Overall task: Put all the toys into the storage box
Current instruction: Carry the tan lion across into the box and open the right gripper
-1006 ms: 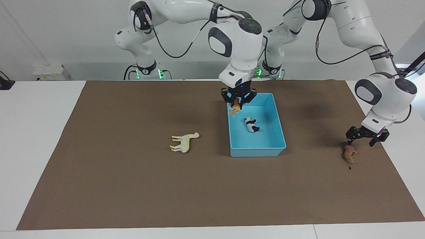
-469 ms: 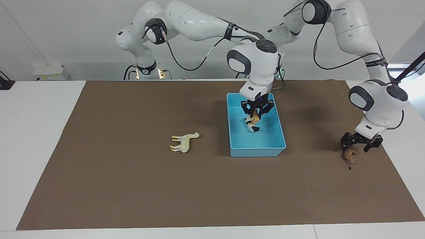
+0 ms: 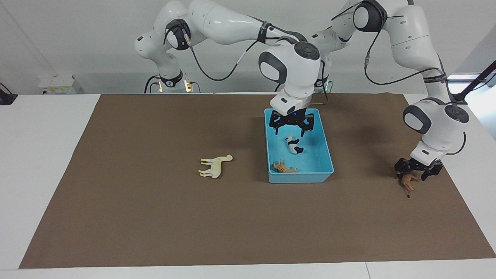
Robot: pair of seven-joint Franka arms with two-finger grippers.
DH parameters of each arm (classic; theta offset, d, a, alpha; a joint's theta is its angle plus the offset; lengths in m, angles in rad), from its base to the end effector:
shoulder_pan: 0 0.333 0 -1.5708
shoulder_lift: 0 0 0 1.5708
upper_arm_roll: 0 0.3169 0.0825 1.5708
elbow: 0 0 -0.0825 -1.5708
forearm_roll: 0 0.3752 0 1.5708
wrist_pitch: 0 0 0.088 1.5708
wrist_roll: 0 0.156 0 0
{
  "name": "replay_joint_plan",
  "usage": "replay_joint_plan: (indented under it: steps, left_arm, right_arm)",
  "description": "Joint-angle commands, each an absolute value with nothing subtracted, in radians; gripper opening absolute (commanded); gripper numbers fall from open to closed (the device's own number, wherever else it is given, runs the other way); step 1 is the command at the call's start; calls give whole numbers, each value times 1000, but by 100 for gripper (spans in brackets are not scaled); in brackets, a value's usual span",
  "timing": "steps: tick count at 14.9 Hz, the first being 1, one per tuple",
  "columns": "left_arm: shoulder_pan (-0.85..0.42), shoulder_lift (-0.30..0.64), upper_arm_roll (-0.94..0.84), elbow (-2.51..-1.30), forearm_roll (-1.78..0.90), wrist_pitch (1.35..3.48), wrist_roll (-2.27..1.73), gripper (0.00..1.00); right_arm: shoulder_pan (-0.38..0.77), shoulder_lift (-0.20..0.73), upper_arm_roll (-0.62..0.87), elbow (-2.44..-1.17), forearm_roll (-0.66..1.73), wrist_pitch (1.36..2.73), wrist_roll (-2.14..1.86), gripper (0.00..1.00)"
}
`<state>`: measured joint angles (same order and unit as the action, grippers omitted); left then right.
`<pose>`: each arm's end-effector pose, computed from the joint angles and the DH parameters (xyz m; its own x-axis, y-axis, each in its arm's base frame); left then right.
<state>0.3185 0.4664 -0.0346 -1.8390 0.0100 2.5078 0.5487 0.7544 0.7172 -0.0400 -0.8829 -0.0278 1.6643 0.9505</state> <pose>0.6404 0.1884 0.2537 0.9472 -0.2681 0.1760 -0.2541 -0.9622 -0.0981 0.5594 0.4931 0.4395 0.9717 -0.2219 0.0814 -0.2210 -0.9751 -0.0210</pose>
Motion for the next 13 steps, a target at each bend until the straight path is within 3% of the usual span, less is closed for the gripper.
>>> replay_joint_plan:
  steps: [1, 4, 5, 8, 10, 13]
  left_arm:
    - [305, 474, -26, -1827, 5, 2530, 537, 100]
    - [298, 488, -26, -1812, 6, 2528, 537, 100]
    - [298, 488, -26, -1813, 6, 2526, 537, 93]
    - [296, 486, -26, -1819, 6, 2522, 532, 59]
    - [296, 486, -26, -1809, 5, 2501, 529, 47]
    - [267, 489, -26, -1709, 5, 2370, 456, 39]
  right_arm:
    - [667, 631, -32, -932, -24, 1591, 866, 100]
    - [595, 551, -38, -1108, -29, 1601, 773, 100]
    - [575, 534, -40, -1155, -34, 1617, 775, 100]
    - [509, 477, -44, -1291, -43, 1666, 770, 100]
    - [468, 407, -44, -1481, -46, 1805, 753, 100]
    - [439, 327, -44, -1770, -45, 2171, 713, 100]
